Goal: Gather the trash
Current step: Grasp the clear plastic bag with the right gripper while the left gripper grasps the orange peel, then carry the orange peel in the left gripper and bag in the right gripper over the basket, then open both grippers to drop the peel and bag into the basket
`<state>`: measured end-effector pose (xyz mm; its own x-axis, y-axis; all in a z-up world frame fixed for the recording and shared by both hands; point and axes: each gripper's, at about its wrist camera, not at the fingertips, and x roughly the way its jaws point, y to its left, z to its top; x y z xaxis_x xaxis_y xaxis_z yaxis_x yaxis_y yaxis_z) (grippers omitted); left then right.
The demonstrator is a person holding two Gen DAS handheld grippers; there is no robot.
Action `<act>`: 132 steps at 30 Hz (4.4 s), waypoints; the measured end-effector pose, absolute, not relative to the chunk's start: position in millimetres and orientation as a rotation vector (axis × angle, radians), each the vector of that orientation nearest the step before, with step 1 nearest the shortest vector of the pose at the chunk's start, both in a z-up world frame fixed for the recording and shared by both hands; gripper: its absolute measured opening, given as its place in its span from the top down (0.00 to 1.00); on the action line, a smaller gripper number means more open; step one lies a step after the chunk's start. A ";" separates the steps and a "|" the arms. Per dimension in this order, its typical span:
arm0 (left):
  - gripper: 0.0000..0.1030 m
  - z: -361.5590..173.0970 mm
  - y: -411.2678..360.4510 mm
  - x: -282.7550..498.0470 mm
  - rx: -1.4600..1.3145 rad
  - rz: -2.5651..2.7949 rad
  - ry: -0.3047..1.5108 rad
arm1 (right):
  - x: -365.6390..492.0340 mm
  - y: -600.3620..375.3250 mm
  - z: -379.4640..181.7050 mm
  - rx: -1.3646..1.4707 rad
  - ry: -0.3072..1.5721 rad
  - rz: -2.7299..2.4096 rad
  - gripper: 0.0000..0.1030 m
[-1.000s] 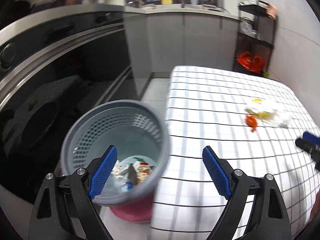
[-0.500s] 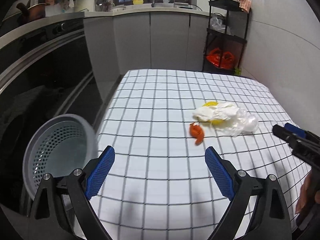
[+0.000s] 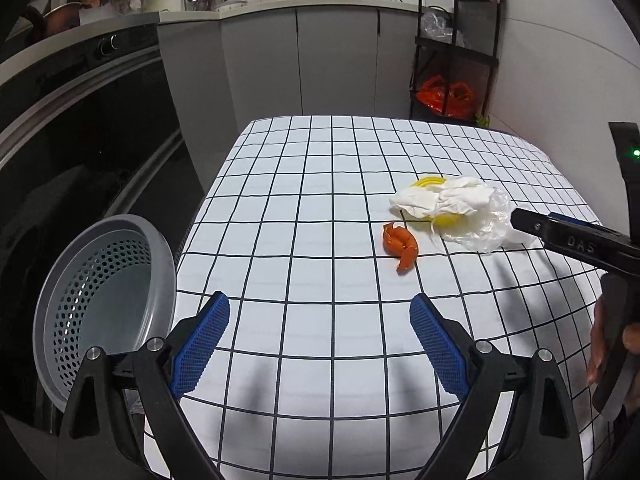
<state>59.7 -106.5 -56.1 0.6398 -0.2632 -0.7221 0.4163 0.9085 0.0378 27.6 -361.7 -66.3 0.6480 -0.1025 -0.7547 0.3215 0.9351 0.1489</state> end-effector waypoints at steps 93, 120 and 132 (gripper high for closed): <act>0.80 -15.0 40.9 67.8 0.147 -0.182 0.710 | -15.8 -197.2 -14.2 0.282 0.720 -0.029 0.67; 0.79 -39.5 161.1 126.8 -0.009 0.017 0.835 | 128.2 -23.0 -37.3 0.085 0.825 0.231 0.67; 0.65 -40.7 168.5 130.8 -0.034 0.028 0.843 | 135.4 -16.5 -42.1 0.103 0.825 0.241 0.62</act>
